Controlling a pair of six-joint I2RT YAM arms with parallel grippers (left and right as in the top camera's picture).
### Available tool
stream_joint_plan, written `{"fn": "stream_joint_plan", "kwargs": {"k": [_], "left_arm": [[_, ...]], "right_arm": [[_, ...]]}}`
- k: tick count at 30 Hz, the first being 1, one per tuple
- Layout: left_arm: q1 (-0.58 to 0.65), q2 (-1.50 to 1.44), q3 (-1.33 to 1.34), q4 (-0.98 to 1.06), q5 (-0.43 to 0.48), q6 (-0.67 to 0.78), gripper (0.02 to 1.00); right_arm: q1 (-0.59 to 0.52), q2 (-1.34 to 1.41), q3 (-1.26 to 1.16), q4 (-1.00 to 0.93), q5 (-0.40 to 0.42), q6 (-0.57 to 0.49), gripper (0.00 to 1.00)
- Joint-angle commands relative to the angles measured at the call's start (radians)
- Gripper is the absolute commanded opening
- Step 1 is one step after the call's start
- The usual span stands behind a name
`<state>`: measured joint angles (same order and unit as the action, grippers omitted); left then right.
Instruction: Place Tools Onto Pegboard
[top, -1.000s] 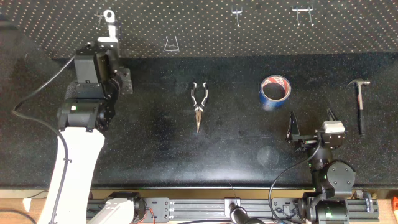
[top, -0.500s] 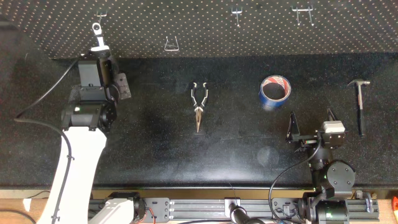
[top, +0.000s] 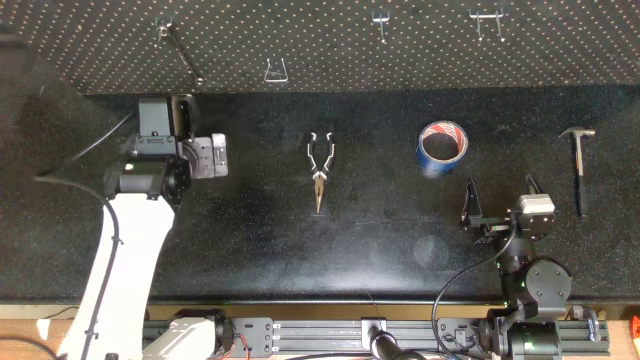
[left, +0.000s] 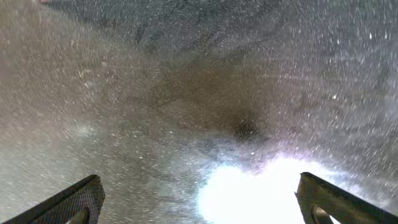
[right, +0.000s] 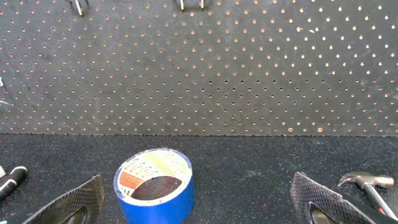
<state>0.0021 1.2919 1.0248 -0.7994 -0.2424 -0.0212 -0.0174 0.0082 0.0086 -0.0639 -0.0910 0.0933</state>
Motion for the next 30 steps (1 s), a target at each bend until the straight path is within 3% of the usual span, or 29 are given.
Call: {"fn": "stream_joint_plan", "kwargs": {"k": [1,4,5,8,9,11,19,28,30], "left_arm": [[0.004,-0.023,0.002,-0.06,0.04,0.148,0.993],[-0.01,-0.023,0.002,-0.08,0.195,-0.127,0.996],[-0.053,-0.023,0.002,-0.089,0.184,-0.187,0.996],[-0.31,0.026,0.002,-0.087,0.04,-0.43,0.996],[-0.389,0.08,0.003,-0.087,0.04,-0.551,0.996],[-0.467,0.171,0.029,-0.087,0.044,-0.625,0.996],[-0.513,0.673,0.528,-0.214,0.203,-0.626,0.996],[-0.475,0.763,0.536,-0.162,0.22,-0.625,0.996],[-0.465,0.764,0.536,-0.157,0.22,-0.564,0.996]], "right_arm": [[0.008,-0.007,-0.005,-0.003,0.002,0.011,0.98],[0.008,-0.007,-0.005,-0.003,0.002,0.011,0.98],[0.008,-0.007,-0.005,-0.003,0.002,0.011,0.98],[0.008,-0.007,-0.005,-0.003,0.002,0.011,0.98],[0.008,-0.007,-0.005,-0.003,0.002,0.011,0.982],[0.008,-0.007,-0.005,-0.003,0.002,0.011,0.98],[0.008,-0.007,-0.005,-0.003,0.002,0.011,0.98],[0.008,-0.007,-0.005,-0.003,0.002,0.011,0.982],[0.008,-0.007,-0.005,-0.003,0.002,0.011,0.98]]}}
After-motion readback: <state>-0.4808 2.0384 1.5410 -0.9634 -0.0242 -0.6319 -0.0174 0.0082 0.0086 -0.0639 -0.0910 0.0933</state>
